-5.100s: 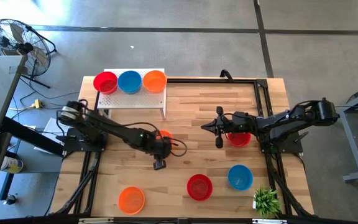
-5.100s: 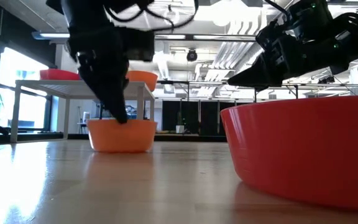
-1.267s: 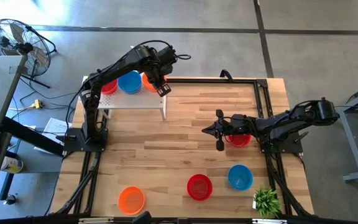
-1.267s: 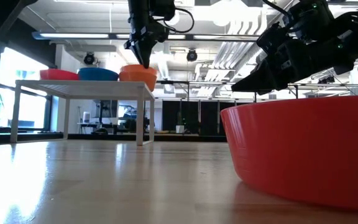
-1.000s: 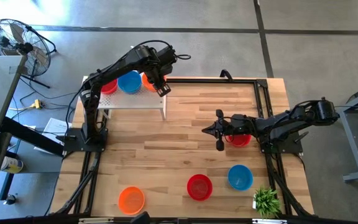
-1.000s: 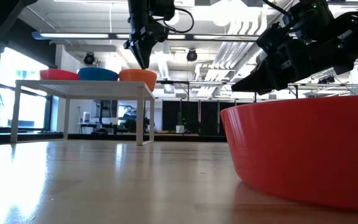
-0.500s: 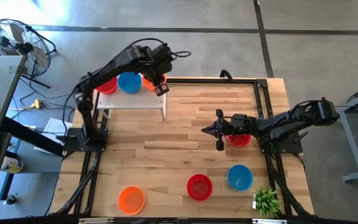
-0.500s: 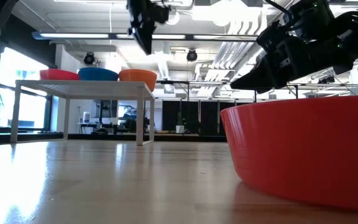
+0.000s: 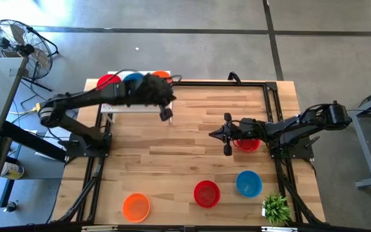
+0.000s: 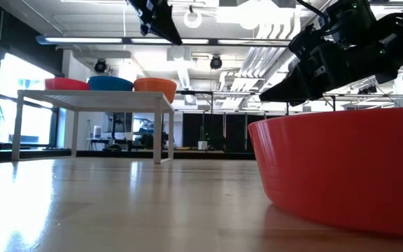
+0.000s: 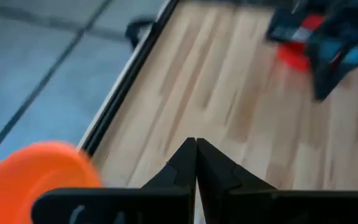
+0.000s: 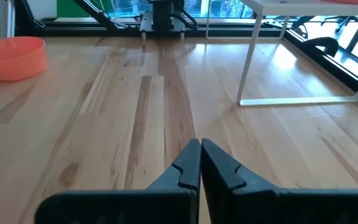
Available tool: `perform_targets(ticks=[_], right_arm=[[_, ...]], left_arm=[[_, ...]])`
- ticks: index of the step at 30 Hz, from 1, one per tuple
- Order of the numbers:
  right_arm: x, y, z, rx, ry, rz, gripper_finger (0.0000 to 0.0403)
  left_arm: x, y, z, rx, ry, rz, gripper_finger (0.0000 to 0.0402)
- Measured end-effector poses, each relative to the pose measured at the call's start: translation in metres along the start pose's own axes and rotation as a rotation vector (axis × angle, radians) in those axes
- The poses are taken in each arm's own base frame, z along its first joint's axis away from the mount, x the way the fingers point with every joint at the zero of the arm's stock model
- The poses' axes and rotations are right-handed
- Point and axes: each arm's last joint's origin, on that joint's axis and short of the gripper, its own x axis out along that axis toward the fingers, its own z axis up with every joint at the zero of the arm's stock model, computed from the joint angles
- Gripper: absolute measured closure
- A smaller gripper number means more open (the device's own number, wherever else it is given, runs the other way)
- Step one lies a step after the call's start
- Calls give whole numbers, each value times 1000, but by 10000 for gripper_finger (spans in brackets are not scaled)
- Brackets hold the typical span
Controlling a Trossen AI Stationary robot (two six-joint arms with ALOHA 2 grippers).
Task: Pick & Place Mini bowls
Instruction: Stack the top red bowl on the red bowl on the shelf
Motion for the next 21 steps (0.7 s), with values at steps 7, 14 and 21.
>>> perform_targets(ticks=[7, 14, 21], right_arm=[[0, 0, 0, 23, -1, -13, 402], [0, -4, -2, 105, 11, -114, 393], [-10, -6, 0, 234, 47, -204, 358]], left_arm=[[9, -30, -51, 12, -205, -83, 400], [21, -45, -86, 7, -332, -143, 400], [27, -48, -111, -17, -448, -181, 400]])
